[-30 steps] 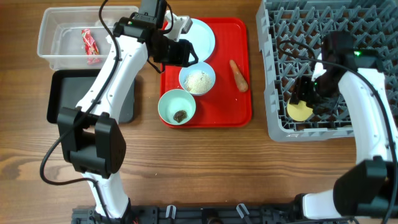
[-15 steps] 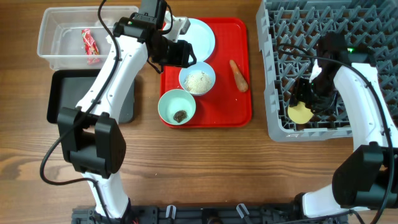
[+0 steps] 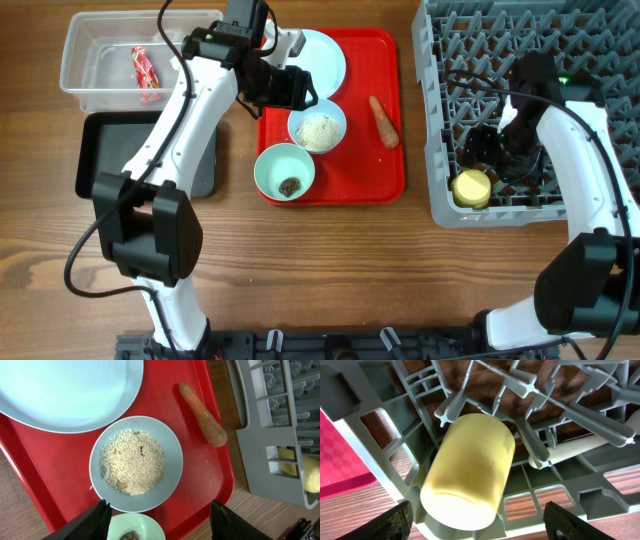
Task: Sort waste into correct bins and load items into the dishwasher rack
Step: 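Lower the yellow cup into the dish rack with the right gripper, then release the cup and raise the right gripper out of the rack, then grasp the rim of the light-blue rice bowl with the left gripper, then carry the rice bowl to the black tray and tip rice out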
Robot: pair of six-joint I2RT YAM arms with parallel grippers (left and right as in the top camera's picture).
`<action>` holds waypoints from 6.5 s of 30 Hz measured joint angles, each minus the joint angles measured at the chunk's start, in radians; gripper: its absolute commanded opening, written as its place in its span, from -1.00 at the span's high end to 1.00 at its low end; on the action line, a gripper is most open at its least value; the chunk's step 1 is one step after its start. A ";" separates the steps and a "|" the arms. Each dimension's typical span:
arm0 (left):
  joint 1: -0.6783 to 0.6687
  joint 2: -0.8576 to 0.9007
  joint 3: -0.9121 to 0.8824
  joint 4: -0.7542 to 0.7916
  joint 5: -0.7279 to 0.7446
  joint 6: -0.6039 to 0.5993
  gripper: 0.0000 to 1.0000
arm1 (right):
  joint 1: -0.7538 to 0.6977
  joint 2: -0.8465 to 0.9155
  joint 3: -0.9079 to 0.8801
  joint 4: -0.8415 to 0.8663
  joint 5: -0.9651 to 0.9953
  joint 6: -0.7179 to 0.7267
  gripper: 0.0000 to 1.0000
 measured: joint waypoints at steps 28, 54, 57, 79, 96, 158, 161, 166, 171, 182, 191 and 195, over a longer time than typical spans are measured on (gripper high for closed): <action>0.000 0.000 0.000 -0.049 -0.010 -0.100 -0.21 | 0.286 0.020 0.382 0.242 -0.196 -0.004 -0.47; -0.224 0.042 0.000 0.074 -0.276 -0.017 -0.13 | 0.141 0.039 0.362 0.304 -0.203 0.161 -0.42; -0.284 0.103 0.000 0.101 -0.309 0.023 -0.13 | 0.092 -0.034 0.362 0.259 -0.192 0.134 -0.43; -0.339 0.277 0.000 0.161 -0.422 0.079 0.48 | 0.096 -0.056 0.362 0.202 -0.180 0.101 -0.43; -0.339 0.269 0.001 0.161 -0.457 0.069 0.92 | 0.096 -0.056 0.362 0.203 -0.172 0.100 -0.43; 0.990 -0.070 -0.414 0.128 0.799 0.165 0.92 | 0.096 -0.056 0.362 0.165 -0.158 0.029 -0.45; 0.995 -0.040 -0.414 0.129 0.826 0.165 0.92 | 0.096 -0.056 0.362 0.164 -0.158 0.027 -0.45; 1.003 0.024 -0.414 0.135 0.891 0.165 0.92 | 0.096 -0.056 0.362 0.161 -0.158 0.025 -0.46; 1.019 0.073 -0.414 0.128 0.963 0.165 0.92 | 0.096 -0.056 0.362 0.158 -0.158 0.022 -0.46; 1.073 0.089 -0.414 0.124 1.087 0.091 0.92 | 0.096 -0.056 0.362 0.157 -0.158 0.022 -0.46; 1.080 0.089 -0.415 0.025 1.103 0.029 0.92 | 0.096 -0.056 0.362 0.155 -0.158 0.022 -0.46; 1.080 0.089 -0.415 0.034 1.104 0.029 0.92 | 0.096 -0.056 0.362 0.154 -0.158 0.022 -0.45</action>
